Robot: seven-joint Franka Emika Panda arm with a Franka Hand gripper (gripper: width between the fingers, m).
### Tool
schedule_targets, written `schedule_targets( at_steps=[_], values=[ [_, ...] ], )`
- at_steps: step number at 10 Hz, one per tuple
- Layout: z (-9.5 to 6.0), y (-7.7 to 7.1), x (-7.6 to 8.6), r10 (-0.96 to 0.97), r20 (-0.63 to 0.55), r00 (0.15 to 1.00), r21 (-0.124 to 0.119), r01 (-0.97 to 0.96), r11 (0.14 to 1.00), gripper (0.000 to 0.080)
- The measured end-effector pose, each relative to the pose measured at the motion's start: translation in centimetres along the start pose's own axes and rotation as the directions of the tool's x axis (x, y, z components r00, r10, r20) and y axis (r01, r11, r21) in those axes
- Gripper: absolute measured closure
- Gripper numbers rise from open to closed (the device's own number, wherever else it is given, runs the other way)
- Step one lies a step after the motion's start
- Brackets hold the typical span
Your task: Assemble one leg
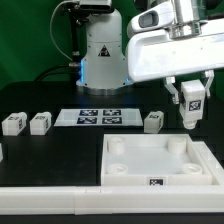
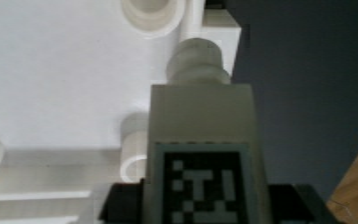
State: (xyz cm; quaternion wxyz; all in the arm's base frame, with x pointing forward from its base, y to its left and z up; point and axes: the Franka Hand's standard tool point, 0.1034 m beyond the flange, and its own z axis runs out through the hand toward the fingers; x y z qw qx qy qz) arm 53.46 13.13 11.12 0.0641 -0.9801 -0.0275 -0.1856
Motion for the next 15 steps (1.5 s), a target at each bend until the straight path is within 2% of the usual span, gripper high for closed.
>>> schedule_targets(
  at_steps=[1, 2, 3, 4, 5, 6, 7, 10, 11, 15],
  values=[
    [0.1, 0.2, 0.0, -0.010, -0.004, 1.000, -0.002, 0.010, 1.000, 0.0508],
    [0.0, 0.7, 0.7, -0.048, -0.056, 0.997, -0.012, 0.047, 0.999, 0.0508],
    [-0.1, 1.2, 1.7, -0.066, -0.168, 0.984, -0.028, 0.062, 0.998, 0.0508],
    [0.6, 1.4, 2.1, -0.083, -0.184, 0.979, -0.034, 0.078, 0.996, 0.0508],
    [0.8, 1.3, 3.2, -0.095, -0.151, 0.984, -0.028, 0.091, 0.995, 0.0508],
    [0.8, 1.4, 4.7, -0.116, -0.165, 0.979, -0.033, 0.112, 0.993, 0.0508],
    [1.3, 1.7, 5.6, -0.130, -0.167, 0.977, -0.035, 0.126, 0.991, 0.0508],
    [1.9, 1.8, 7.2, -0.162, -0.194, 0.968, -0.044, 0.157, 0.987, 0.0508],
    [1.9, 2.0, 7.0, -0.163, -0.227, 0.960, -0.055, 0.154, 0.986, 0.0508],
    [2.2, 2.2, 6.9, -0.165, -0.216, 0.962, -0.054, 0.157, 0.986, 0.0508]
  ],
)
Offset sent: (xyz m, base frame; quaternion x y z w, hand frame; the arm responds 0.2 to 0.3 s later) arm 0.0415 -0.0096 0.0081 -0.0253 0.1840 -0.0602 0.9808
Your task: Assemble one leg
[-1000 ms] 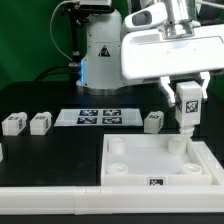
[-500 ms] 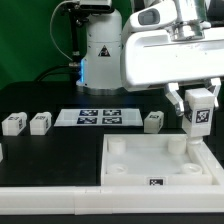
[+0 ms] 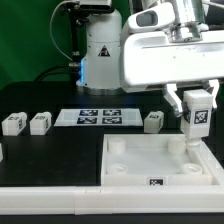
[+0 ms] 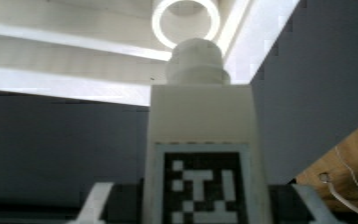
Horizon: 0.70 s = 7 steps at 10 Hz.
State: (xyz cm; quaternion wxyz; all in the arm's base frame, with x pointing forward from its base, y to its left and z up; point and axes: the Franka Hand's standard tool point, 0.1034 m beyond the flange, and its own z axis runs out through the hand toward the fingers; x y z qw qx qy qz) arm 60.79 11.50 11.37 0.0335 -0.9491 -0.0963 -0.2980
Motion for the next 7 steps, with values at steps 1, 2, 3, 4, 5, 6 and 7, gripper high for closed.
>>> schedule_targets(
  at_steps=[1, 2, 3, 4, 5, 6, 7],
  values=[
    [0.5, 0.3, 0.1, -0.004, 0.000, 1.000, -0.003, 0.004, 1.000, 0.0508],
    [0.7, 0.4, 0.5, -0.003, -0.005, 1.000, -0.003, 0.003, 1.000, 0.0508],
    [0.9, 0.4, 0.9, -0.002, -0.007, 1.000, -0.002, 0.002, 1.000, 0.0508],
    [1.2, 0.5, 1.0, 0.000, -0.008, 1.000, -0.002, 0.000, 1.000, 0.0508],
    [1.7, 0.6, 0.8, 0.003, -0.005, 1.000, -0.002, -0.003, 1.000, 0.0508],
    [2.0, 0.7, 0.5, 0.005, -0.004, 1.000, -0.004, -0.005, 1.000, 0.0508],
    [2.5, 0.7, -0.1, 0.006, -0.001, 1.000, -0.005, -0.006, 1.000, 0.0508]
  ],
)
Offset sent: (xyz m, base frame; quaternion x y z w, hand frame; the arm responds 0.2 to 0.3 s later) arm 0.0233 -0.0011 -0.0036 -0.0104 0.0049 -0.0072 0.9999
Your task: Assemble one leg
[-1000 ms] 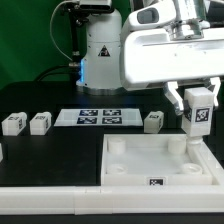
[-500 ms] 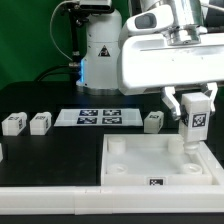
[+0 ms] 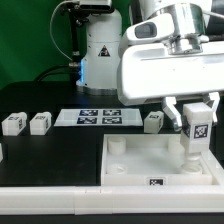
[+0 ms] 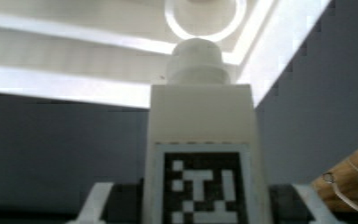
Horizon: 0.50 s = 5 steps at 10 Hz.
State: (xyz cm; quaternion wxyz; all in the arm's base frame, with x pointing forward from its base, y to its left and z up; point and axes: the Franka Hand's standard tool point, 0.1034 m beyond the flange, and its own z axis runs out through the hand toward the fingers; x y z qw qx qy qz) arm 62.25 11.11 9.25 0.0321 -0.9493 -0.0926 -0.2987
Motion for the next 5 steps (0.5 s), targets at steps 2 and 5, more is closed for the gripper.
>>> schedule_targets(
  at_steps=[2, 5],
  values=[
    [0.47, 0.01, -0.60, 0.001, -0.004, 1.000, -0.003, -0.001, 1.000, 0.0508],
    [0.46, -0.08, -0.61, -0.001, -0.006, 1.000, -0.003, 0.001, 1.000, 0.0508]
  ],
)
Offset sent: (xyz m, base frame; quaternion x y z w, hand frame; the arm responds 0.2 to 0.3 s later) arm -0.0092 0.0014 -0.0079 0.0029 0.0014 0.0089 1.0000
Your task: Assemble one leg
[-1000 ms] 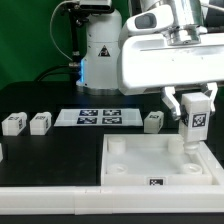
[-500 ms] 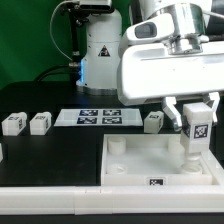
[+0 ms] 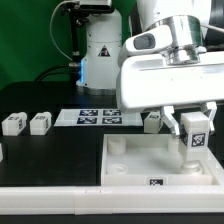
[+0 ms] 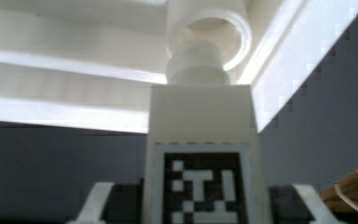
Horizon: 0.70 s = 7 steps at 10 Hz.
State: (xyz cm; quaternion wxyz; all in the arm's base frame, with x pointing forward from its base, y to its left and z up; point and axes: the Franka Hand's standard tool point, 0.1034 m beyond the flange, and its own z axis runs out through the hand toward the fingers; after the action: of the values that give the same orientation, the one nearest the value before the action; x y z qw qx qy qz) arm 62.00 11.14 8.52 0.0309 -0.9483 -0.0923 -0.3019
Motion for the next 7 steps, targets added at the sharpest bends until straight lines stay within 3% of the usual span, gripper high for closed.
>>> schedule_targets(
  at_steps=[7],
  values=[
    [-0.39, -0.18, -0.76, -0.003, 0.012, 1.000, 0.002, 0.003, 1.000, 0.0508]
  ],
)
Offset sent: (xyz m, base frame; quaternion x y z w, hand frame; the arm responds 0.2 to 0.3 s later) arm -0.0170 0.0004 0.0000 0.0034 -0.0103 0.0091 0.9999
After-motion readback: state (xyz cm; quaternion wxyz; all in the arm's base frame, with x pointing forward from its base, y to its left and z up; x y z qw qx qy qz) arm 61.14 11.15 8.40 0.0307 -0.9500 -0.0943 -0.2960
